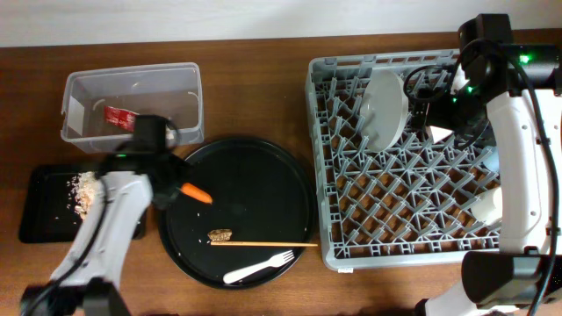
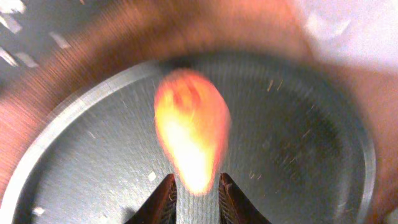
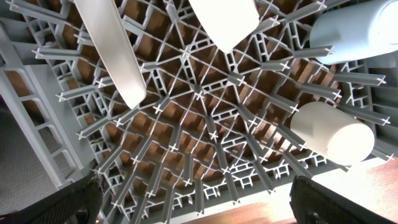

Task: Sort waste into correct bins and load items into the dishwasher rack
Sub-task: 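Carry the carrot with the left gripper onto the black rectangular tray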

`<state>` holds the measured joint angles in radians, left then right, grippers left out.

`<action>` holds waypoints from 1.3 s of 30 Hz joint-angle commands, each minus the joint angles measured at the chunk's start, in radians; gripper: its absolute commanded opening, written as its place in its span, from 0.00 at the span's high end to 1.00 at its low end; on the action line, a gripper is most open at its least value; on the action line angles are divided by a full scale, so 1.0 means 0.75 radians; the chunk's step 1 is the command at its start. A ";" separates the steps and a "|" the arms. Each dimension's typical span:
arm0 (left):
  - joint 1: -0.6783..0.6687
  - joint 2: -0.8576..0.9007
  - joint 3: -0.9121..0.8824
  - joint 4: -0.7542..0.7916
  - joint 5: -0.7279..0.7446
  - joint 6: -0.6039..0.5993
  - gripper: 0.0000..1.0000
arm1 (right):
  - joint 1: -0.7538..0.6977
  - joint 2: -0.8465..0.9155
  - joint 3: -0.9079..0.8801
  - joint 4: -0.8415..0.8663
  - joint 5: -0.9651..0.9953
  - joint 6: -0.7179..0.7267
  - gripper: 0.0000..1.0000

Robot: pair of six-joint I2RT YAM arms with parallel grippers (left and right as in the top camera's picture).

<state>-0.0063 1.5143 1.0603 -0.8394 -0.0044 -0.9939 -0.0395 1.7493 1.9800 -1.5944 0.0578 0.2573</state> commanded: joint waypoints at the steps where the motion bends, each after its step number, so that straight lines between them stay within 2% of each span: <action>1: 0.200 -0.129 0.086 -0.049 -0.030 0.195 0.84 | -0.002 -0.034 0.011 -0.004 -0.007 -0.010 0.01; 6: 0.462 -0.165 0.086 -0.036 -0.028 0.238 0.84 | -0.002 -0.034 0.011 -0.004 -0.007 -0.009 0.01; 8: 0.526 -0.163 0.086 -0.035 -0.019 0.247 0.84 | -0.002 -0.034 0.011 -0.004 -0.007 -0.009 0.01; 11: 0.552 -0.163 0.086 -0.035 0.110 0.312 0.83 | -0.002 -0.034 0.011 -0.004 -0.008 -0.009 0.01; 13: 0.527 -0.163 0.086 -0.041 0.176 0.351 0.73 | -0.002 -0.034 0.011 -0.004 -0.008 -0.009 0.01; 16: 0.452 -0.163 0.073 -0.050 0.196 0.350 0.52 | -0.002 -0.034 0.011 -0.004 -0.007 -0.009 0.01; 17: 0.415 -0.161 0.066 -0.049 0.196 0.351 0.50 | -0.002 -0.034 0.011 -0.004 -0.007 -0.009 0.01; 22: 0.231 -0.095 0.026 -0.037 0.182 0.350 0.48 | -0.002 -0.034 0.011 -0.004 -0.007 -0.009 0.01; 28: 0.048 0.159 0.024 0.087 0.257 0.349 0.47 | -0.002 -0.034 0.011 -0.005 -0.008 -0.009 0.01; 32: -0.011 0.319 0.024 0.247 0.255 0.349 0.38 | -0.002 -0.034 0.011 -0.004 -0.008 -0.009 0.01; 39: -0.017 0.483 0.024 0.303 0.228 0.349 0.37 | -0.002 -0.034 0.011 -0.005 -0.007 -0.009 0.01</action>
<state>-0.0177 1.8320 1.0882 -0.6228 0.1795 -0.7464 -0.0395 1.7493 1.9800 -1.5948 0.0578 0.2565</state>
